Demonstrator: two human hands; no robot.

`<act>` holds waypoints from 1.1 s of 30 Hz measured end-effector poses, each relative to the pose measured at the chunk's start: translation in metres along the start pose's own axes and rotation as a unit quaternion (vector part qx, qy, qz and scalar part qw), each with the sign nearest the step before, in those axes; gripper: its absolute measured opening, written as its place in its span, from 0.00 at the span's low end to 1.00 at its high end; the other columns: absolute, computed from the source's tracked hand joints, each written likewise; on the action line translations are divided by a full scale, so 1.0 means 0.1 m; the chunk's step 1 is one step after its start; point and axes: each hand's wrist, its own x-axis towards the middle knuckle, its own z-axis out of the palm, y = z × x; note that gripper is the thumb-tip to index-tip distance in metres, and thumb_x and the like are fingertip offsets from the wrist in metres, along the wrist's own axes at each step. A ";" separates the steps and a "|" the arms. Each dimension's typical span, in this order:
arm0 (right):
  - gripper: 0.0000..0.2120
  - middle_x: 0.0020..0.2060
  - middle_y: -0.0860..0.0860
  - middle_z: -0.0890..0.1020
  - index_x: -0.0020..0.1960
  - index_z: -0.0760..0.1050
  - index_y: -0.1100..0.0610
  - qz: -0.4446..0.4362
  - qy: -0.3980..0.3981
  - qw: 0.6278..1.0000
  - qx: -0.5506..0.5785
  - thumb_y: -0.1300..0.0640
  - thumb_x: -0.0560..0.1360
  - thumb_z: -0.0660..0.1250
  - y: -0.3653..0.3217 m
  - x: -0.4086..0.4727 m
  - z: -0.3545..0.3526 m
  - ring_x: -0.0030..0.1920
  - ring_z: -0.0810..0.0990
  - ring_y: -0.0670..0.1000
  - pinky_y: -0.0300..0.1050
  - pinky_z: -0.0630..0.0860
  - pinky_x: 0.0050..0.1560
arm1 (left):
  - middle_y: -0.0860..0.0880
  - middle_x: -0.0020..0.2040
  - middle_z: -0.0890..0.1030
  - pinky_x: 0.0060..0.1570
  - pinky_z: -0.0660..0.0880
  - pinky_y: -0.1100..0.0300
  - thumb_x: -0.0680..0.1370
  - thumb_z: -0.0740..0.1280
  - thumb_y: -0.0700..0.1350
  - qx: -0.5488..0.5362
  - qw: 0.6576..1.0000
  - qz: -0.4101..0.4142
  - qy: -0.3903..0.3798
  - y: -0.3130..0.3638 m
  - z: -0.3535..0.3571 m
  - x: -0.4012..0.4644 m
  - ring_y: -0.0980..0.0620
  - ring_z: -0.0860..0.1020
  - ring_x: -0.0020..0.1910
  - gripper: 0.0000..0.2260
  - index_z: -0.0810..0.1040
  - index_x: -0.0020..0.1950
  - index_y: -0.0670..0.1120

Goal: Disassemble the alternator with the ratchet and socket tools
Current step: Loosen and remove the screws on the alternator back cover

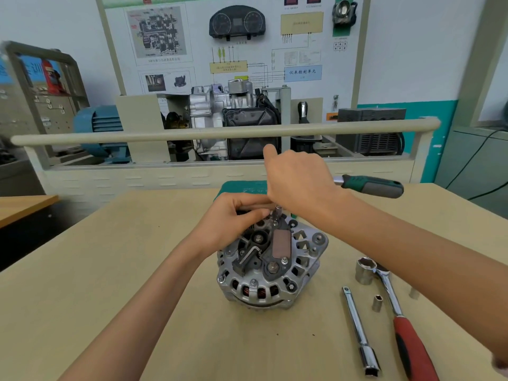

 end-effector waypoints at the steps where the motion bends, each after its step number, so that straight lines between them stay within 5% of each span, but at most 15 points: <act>1: 0.13 0.29 0.51 0.65 0.58 0.65 0.61 -0.001 -0.008 1.000 0.001 0.61 0.74 0.61 0.01 0.00 0.01 0.25 0.57 0.50 0.42 0.51 0.24 | 0.59 0.47 0.83 0.55 0.72 0.70 0.76 0.65 0.33 0.001 1.000 -0.002 0.001 0.00 0.00 0.00 0.62 0.79 0.53 0.15 0.80 0.53 0.52; 8: 0.12 0.28 0.51 0.63 0.57 0.65 0.61 -0.008 -0.013 1.000 0.017 0.61 0.74 0.59 0.08 -0.02 0.05 0.27 0.61 0.53 0.43 0.51 0.24 | 0.51 0.52 0.83 0.59 0.72 0.67 0.77 0.63 0.33 0.017 1.000 -0.009 -0.002 -0.02 -0.01 -0.01 0.61 0.79 0.55 0.14 0.80 0.58 0.47; 12: 0.12 0.38 0.56 0.78 0.57 0.65 0.60 -0.012 -0.003 1.000 0.025 0.60 0.75 0.59 0.07 -0.04 0.05 0.30 0.64 0.55 0.43 0.52 0.24 | 0.55 0.50 0.84 0.53 0.72 0.72 0.77 0.64 0.33 0.018 1.000 0.000 -0.004 -0.01 0.00 -0.01 0.63 0.79 0.52 0.15 0.80 0.54 0.51; 20: 0.12 0.41 0.57 0.79 0.58 0.65 0.60 -0.004 -0.015 0.998 0.054 0.59 0.75 0.60 0.07 -0.02 0.06 0.32 0.67 0.55 0.44 0.55 0.25 | 0.60 0.48 0.83 0.51 0.71 0.73 0.77 0.64 0.34 0.026 1.000 0.002 0.001 -0.02 -0.01 -0.01 0.64 0.79 0.52 0.15 0.81 0.53 0.52; 24: 0.15 0.32 0.52 0.69 0.61 0.66 0.60 0.009 -0.024 0.997 0.070 0.61 0.75 0.59 0.09 -0.02 0.06 0.33 0.67 0.55 0.44 0.54 0.25 | 0.62 0.46 0.82 0.50 0.71 0.74 0.77 0.64 0.33 0.028 1.000 0.002 0.004 -0.01 -0.02 -0.02 0.65 0.79 0.51 0.15 0.81 0.52 0.53; 29: 0.13 0.42 0.57 0.79 0.59 0.66 0.60 0.005 -0.029 0.997 0.078 0.60 0.75 0.59 0.08 -0.02 0.06 0.34 0.69 0.55 0.46 0.62 0.31 | 0.62 0.45 0.83 0.51 0.72 0.73 0.77 0.64 0.33 0.033 0.999 -0.001 -0.001 -0.02 -0.03 -0.02 0.64 0.80 0.50 0.16 0.81 0.51 0.54; 33: 0.11 0.41 0.57 0.79 0.56 0.65 0.59 -0.017 -0.014 0.999 0.030 0.59 0.75 0.60 0.04 -0.04 0.05 0.30 0.65 0.55 0.43 0.54 0.24 | 0.59 0.46 0.83 0.51 0.72 0.73 0.77 0.64 0.33 0.042 0.999 0.000 -0.001 -0.03 -0.02 -0.01 0.63 0.80 0.50 0.15 0.81 0.52 0.52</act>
